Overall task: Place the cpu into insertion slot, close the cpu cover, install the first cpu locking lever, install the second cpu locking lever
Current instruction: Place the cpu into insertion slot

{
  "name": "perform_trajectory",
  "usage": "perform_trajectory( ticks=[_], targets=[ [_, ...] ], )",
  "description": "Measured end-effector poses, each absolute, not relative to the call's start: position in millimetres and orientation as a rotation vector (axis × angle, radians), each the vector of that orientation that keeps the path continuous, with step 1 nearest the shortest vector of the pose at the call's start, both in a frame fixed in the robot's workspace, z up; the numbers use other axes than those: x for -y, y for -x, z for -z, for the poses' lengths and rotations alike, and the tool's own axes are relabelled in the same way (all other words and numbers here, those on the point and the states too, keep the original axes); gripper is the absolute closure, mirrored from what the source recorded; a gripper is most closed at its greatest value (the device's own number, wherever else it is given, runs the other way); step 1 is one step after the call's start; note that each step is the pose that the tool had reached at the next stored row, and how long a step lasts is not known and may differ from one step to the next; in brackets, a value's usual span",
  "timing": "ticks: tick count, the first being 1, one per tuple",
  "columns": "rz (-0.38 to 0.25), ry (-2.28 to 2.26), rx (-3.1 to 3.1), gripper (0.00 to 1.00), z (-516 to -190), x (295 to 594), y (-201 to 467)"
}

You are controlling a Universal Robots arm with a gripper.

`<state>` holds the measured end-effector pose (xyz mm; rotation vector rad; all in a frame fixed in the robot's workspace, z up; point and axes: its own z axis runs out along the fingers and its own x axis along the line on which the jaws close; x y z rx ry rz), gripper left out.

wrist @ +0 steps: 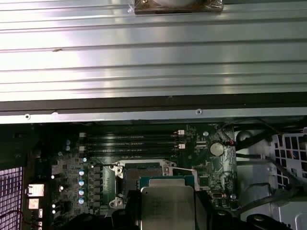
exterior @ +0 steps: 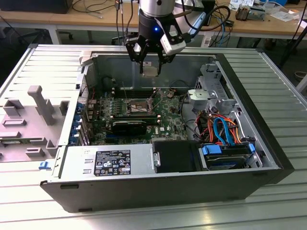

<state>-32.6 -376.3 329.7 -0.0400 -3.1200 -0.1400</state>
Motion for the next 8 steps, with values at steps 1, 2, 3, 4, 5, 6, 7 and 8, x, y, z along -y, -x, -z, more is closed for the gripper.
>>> perform_trajectory(
  ticks=[1,2,3,4,5,6,7,8],
  targets=[
    [0.14,0.04,3.12,0.46,-329.6,376.4,32.6],
    [0.14,0.04,3.12,0.46,-329.6,376.5,32.7],
    [0.14,0.04,3.12,0.46,-329.4,376.7,32.7],
    [0.14,0.04,3.12,0.46,-329.4,376.8,32.7],
    [0.14,0.04,3.12,0.46,-329.3,376.9,32.8],
    [0.14,0.04,3.12,0.46,-329.2,377.0,32.8],
    [0.14,0.04,3.12,0.46,-329.2,377.1,32.8],
    [0.14,0.04,3.12,0.46,-329.1,377.3,32.9]
  ],
)
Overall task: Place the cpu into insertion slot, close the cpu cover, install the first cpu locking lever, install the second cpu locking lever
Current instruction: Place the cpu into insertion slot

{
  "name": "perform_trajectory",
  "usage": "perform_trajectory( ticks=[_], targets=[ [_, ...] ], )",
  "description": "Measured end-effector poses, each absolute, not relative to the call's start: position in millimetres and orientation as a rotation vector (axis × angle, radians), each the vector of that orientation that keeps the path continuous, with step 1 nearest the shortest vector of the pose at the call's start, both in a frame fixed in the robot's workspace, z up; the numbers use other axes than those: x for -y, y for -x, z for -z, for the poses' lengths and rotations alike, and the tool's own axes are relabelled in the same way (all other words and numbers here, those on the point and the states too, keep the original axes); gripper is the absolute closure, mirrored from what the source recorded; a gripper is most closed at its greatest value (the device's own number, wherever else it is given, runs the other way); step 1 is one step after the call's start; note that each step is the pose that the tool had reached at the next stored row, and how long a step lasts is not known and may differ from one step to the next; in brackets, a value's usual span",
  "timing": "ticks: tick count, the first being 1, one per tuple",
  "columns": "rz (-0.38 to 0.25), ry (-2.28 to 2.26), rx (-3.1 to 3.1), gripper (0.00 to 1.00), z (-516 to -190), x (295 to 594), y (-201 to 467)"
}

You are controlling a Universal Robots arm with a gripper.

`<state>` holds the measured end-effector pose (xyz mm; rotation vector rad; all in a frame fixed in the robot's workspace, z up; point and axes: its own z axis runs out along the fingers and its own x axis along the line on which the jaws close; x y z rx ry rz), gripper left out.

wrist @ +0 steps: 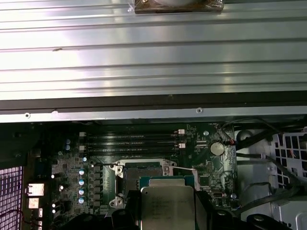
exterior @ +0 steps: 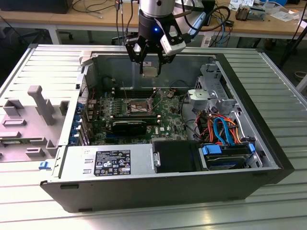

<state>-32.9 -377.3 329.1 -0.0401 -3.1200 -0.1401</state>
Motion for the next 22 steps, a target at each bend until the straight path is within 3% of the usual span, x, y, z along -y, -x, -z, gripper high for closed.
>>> perform_trajectory(
  ticks=[22],
  targets=[
    [0.14,0.04,3.12,0.46,-327.6,380.7,33.5]
  ],
)
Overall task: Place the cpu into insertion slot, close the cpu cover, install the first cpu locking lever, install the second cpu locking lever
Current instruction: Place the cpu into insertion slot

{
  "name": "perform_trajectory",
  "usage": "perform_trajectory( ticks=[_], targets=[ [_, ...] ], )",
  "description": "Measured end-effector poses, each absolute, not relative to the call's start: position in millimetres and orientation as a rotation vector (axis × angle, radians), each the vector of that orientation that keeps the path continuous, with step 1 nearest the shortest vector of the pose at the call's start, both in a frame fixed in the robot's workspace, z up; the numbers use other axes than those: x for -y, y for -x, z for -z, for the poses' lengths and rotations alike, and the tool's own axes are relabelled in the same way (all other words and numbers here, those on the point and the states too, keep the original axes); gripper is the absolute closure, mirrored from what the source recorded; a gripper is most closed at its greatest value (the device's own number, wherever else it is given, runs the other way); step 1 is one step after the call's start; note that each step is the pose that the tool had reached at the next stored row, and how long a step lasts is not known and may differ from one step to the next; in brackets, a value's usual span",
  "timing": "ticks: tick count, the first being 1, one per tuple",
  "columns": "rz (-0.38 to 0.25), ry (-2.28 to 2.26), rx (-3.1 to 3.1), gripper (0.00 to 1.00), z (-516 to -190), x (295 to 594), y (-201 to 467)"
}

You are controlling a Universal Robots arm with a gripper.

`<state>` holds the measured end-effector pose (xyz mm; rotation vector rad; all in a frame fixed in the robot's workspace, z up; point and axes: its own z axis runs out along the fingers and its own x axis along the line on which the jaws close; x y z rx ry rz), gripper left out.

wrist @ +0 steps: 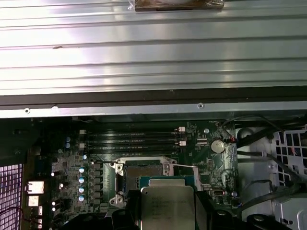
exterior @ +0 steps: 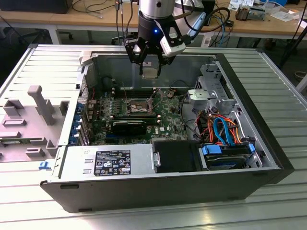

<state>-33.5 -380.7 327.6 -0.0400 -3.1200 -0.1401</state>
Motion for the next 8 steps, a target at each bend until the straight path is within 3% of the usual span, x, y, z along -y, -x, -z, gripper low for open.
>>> perform_trajectory(
  ticks=[8],
  targets=[
    [0.14,0.04,3.12,0.46,-325.4,384.0,34.0]
  ],
)
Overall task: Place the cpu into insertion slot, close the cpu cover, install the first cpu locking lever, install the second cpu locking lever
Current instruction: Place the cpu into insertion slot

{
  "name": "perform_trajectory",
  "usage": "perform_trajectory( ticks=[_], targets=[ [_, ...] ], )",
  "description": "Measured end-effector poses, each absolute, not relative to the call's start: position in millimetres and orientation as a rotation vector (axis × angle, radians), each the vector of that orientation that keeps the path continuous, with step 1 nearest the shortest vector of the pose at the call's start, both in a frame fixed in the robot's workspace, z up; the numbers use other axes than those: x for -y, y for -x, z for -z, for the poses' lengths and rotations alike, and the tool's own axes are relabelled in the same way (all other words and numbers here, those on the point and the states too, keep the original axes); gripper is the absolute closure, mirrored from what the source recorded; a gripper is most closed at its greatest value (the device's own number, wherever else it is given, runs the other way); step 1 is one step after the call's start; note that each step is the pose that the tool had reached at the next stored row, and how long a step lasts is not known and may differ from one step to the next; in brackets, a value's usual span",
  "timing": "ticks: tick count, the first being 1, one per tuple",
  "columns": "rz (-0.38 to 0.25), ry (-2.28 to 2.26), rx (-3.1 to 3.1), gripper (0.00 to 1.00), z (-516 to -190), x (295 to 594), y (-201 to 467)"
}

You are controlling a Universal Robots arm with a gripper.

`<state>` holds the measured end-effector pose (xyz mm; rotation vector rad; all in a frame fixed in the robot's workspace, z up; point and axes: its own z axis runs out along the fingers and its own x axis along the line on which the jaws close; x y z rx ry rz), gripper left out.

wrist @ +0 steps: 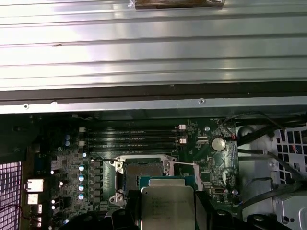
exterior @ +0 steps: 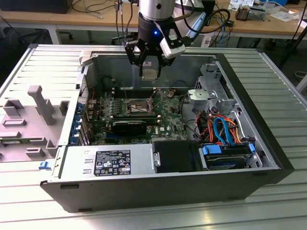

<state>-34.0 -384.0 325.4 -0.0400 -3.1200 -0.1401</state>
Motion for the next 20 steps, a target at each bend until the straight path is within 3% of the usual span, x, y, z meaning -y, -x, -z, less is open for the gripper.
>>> perform_trajectory(
  ticks=[20],
  targets=[
    [0.14,0.04,3.12,0.46,-323.4,386.6,34.1]
  ],
)
